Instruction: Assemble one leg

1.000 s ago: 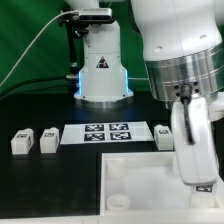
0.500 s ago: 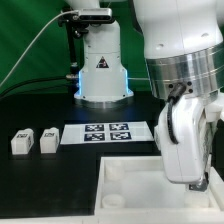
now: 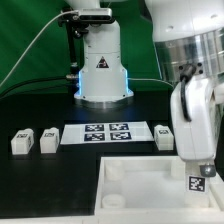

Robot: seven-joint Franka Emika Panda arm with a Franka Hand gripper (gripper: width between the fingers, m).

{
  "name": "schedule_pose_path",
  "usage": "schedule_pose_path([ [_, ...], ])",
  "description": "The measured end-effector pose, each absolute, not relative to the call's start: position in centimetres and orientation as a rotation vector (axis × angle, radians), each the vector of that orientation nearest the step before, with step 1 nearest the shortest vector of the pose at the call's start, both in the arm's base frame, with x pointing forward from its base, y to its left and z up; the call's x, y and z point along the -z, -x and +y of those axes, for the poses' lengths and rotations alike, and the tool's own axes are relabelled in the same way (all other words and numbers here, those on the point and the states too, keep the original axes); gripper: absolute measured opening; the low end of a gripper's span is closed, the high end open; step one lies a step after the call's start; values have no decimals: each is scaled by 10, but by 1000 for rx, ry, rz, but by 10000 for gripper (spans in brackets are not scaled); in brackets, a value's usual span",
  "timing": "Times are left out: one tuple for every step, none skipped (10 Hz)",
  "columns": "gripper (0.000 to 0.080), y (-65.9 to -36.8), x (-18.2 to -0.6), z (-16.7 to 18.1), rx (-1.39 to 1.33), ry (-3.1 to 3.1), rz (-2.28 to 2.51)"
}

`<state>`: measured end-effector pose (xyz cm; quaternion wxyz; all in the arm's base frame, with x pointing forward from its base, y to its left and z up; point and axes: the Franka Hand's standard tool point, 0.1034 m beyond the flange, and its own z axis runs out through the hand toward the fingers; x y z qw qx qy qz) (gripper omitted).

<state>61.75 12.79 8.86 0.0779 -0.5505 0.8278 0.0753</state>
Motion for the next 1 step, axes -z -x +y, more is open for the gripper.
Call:
schedule_pose_path([
  [649, -617, -86, 128, -227, 1652, 2480],
])
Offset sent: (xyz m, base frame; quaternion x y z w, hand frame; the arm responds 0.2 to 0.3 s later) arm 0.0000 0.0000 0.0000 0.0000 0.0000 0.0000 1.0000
